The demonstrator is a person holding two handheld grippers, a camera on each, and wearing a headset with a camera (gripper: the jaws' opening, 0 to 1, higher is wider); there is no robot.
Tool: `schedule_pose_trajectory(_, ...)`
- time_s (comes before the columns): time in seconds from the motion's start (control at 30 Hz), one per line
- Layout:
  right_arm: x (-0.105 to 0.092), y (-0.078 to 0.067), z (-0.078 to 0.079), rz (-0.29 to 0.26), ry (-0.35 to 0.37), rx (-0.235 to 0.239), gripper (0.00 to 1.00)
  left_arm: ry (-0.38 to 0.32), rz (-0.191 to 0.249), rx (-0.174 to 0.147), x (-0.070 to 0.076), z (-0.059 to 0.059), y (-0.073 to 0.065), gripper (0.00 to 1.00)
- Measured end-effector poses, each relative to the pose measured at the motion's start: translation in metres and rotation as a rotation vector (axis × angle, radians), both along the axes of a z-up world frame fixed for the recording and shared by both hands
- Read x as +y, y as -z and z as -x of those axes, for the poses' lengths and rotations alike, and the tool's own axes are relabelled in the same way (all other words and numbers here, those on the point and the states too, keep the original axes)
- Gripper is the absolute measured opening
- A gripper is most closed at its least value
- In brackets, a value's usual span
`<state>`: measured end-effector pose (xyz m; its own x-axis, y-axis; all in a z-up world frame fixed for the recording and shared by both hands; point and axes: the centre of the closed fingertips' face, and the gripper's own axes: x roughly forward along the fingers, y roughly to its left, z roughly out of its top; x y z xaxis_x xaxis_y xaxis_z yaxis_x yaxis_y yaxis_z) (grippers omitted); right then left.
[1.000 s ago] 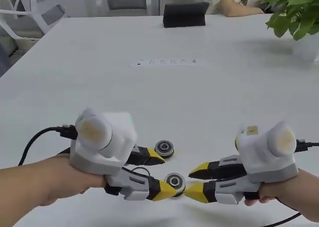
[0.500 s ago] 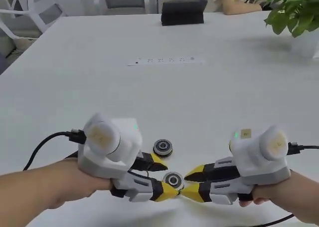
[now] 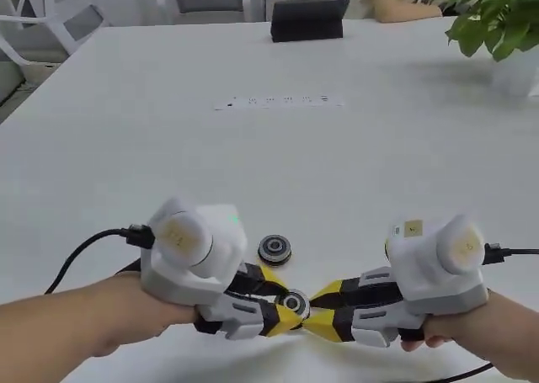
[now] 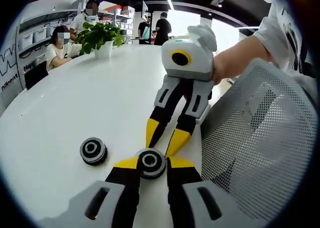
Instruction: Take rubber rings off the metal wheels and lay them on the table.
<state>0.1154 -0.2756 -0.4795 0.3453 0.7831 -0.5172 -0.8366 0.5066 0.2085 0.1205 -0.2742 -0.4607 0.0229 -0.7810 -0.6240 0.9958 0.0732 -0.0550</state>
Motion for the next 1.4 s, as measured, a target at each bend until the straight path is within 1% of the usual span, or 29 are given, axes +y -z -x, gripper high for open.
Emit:
schedule_pose_trajectory(0.03,-0.0002,0.0001,0.0,0.0,0.001,0.0,0.15,-0.005,-0.01,0.008,0.0011,0.0001,0.0021,0.14)
schedule_pose_trajectory(0.07,-0.0001,0.0001,0.0001,0.0,0.001,-0.001,0.15,-0.005,0.0,0.003,-0.0003,-0.0004,0.001,0.15)
schedule_pose_trajectory(0.1,-0.0002,0.0001,0.0,0.0,0.001,0.0,0.15,-0.008,0.002,0.0,0.0,-0.001,0.0011,0.14)
schedule_pose_trajectory(0.17,-0.0003,0.0001,0.0002,0.001,0.001,-0.001,0.15,-0.01,0.004,-0.017,0.0,-0.0028,0.0014,0.13)
schedule_pose_trajectory(0.27,0.0,0.0001,0.0007,0.0,0.002,-0.001,0.15,-0.018,0.007,-0.031,0.0003,-0.0039,0.0018,0.11)
schedule_pose_trajectory(0.37,0.0004,0.0003,0.0007,0.005,0.0,-0.01,0.14,-0.025,0.008,-0.068,0.0012,-0.0052,0.0026,0.08)
schedule_pose_trajectory(0.4,0.0006,0.0001,0.0008,0.006,-0.001,-0.011,0.14,-0.014,0.006,-0.093,0.0015,-0.0056,0.0021,0.08)
schedule_pose_trajectory(0.43,0.0007,-0.0001,0.0009,0.008,-0.001,-0.013,0.14,-0.005,0.007,-0.107,0.0014,-0.0053,0.0016,0.08)
schedule_pose_trajectory(0.47,0.001,-0.0001,0.0012,0.014,-0.003,-0.019,0.14,-0.015,0.007,-0.095,0.0016,-0.0046,0.0017,0.08)
schedule_pose_trajectory(0.6,0.0008,0.0004,0.0009,0.02,-0.003,-0.03,0.14,-0.026,0.024,-0.084,0.0027,-0.0048,0.0012,0.07)
schedule_pose_trajectory(0.87,0.0001,0.0002,0.0017,0.023,0.012,-0.048,0.12,-0.03,0.023,-0.089,0.0013,-0.0038,0.001,0.07)
schedule_pose_trajectory(1.07,0.0014,-0.0017,0.0032,0.08,0.012,-0.112,0.11,-0.035,0.02,-0.09,0.0008,-0.0035,0.0008,0.07)
schedule_pose_trajectory(1.13,0.0014,-0.0015,0.0032,0.089,0.013,-0.123,0.1,-0.035,0.02,-0.09,0.0008,-0.0036,0.0008,0.07)
schedule_pose_trajectory(1.23,0.0004,-0.001,0.0023,0.089,0.024,-0.125,0.1,-0.036,0.02,-0.09,0.0008,-0.0033,0.0008,0.07)
schedule_pose_trajectory(1.3,0.0001,-0.0011,0.0019,0.073,0.04,-0.117,0.1,-0.037,0.02,-0.09,0.0006,-0.0034,0.0009,0.07)
schedule_pose_trajectory(1.4,-0.0016,-0.0011,0.0007,0.018,0.064,-0.071,0.1,-0.037,0.02,-0.089,0.0003,-0.0036,0.001,0.07)
